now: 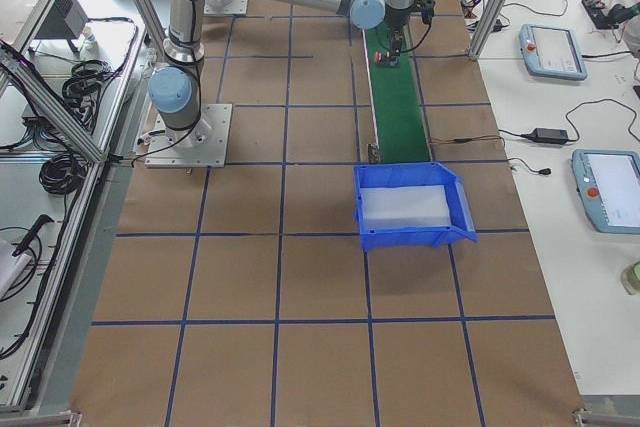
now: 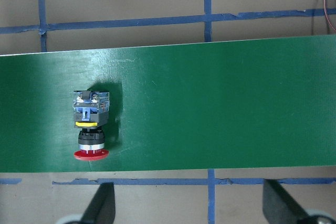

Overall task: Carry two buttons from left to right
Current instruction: 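Place the yellow button on the conveyor behind the red one, left gripper, then withdraw the left gripper over its bin while the right gripper descends to the red button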

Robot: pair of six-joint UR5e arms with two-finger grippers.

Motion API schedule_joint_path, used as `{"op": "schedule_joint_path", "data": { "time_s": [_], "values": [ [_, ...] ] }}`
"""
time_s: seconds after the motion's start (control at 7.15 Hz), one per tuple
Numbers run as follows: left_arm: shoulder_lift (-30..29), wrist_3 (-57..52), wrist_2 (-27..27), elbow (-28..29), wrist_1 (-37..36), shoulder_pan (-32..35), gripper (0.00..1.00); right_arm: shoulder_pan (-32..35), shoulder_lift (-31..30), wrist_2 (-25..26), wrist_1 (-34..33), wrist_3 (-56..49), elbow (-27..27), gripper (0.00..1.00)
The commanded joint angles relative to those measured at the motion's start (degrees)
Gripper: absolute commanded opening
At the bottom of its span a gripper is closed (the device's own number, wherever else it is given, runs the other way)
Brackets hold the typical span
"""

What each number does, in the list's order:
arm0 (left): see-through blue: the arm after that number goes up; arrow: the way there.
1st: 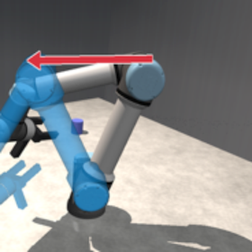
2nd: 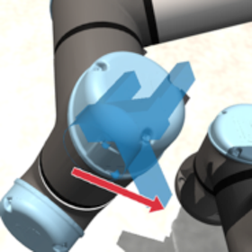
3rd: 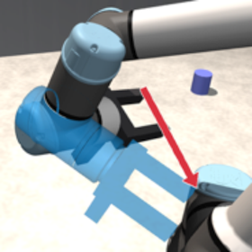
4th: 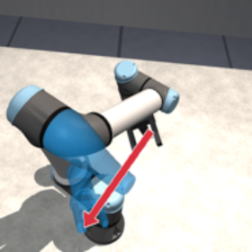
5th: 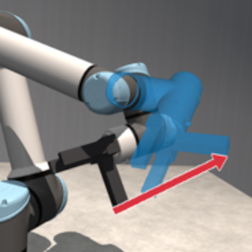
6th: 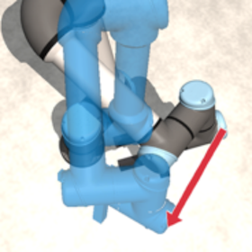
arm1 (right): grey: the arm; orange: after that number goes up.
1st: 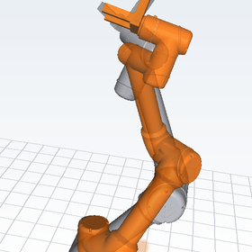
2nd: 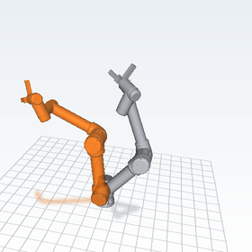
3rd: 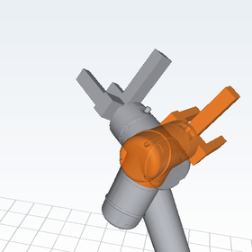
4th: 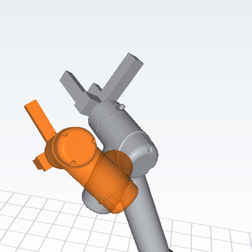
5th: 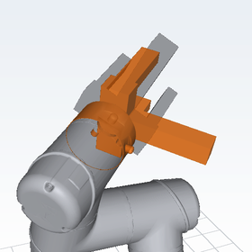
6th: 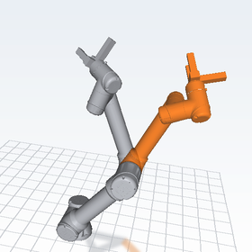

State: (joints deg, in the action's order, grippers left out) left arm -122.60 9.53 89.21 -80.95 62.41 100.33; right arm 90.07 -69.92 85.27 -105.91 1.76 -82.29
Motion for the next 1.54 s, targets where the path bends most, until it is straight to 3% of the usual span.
{"op": "schedule_joint_path", "data": {
  "time_s": [0.0,0.14,0.28,0.56,0.98,1.26,1.4],
  "values": [
    [-0.71,2.51,0.52,-0.43,-0.45,0.39,0.13,0.11,0.22,0.07,0.0,0.09,-0.15,1.0],
    [-0.71,2.51,0.7,-0.43,0.07,0.92,0.39,0.02,-0.04,0.07,0.0,-0.09,-0.15,1.0],
    [-0.54,1.73,1.66,-0.52,-0.27,1.01,0.99,-0.07,-0.13,-0.02,0.0,-0.09,-0.24,1.0],
    [2.26,1.37,1.49,-0.7,2.87,1.09,1.0,0.11,-0.48,-0.02,-0.17,-0.17,1.07,1.0],
    [18.74,-2.66,1.41,0.87,20.65,-0.21,1.0,-0.51,3.29,-0.28,-0.27,-4.48,3.97,1.0],
    [30.87,-3.63,1.75,-1.74,28.42,-0.92,1.0,-0.51,7.15,-0.72,-0.78,-3.96,4.42,1.0],
    [32.58,-7.64,1.76,-5.32,30.03,-2.49,1.0,-0.42,7.95,-0.29,-1.22,-1.95,4.42,1.0]
  ]
}}
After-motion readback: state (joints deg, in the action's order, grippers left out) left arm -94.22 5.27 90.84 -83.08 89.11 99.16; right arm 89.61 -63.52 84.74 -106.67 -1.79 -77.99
